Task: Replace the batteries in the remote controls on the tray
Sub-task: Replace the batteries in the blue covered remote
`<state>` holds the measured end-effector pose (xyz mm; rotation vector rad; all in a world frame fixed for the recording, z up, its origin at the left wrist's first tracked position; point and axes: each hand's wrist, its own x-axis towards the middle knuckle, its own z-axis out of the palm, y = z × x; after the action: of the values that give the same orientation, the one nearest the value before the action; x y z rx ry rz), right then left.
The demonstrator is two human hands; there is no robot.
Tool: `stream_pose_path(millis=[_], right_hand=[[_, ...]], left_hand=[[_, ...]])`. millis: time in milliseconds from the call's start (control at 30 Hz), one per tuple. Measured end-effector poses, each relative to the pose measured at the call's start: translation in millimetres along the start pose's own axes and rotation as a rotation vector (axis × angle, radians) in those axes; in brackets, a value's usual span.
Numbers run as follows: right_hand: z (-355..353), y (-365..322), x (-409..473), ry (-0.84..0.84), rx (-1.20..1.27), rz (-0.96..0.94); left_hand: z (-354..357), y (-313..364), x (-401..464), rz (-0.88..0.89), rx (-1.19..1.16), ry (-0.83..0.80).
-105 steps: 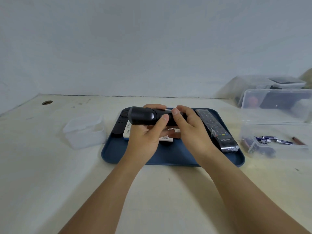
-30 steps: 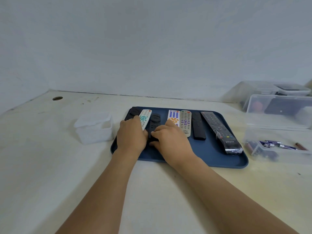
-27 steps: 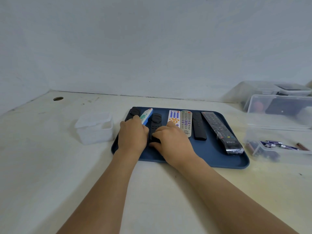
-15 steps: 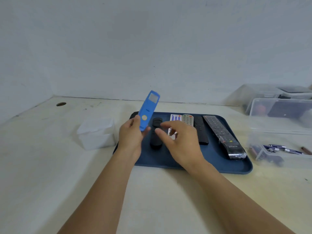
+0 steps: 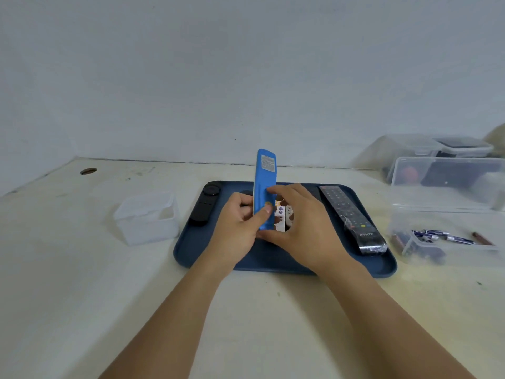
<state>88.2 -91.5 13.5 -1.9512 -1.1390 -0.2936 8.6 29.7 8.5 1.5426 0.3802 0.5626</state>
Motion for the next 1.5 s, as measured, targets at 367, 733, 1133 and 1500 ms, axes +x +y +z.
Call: stream_pose_path(millis=[367,733,1133,1500], right_hand=[[-5,5,2,-0.032,0.092,0.121],[-13,-5,2,-0.132,0.362,0.224],[-66,22,4,-0.664,0.059,0.498],[-39,-8,3,-0.153,0.184,0.161]], left_hand=[[2,-6,-6,0.225,0.245,-0.107],[11,-8,-8,0.005,-0.006,-0.106],[5,4,-2,-0.182,-0.370,-0.081],[12,5,-5,-0.215,-0.611,-0.142]])
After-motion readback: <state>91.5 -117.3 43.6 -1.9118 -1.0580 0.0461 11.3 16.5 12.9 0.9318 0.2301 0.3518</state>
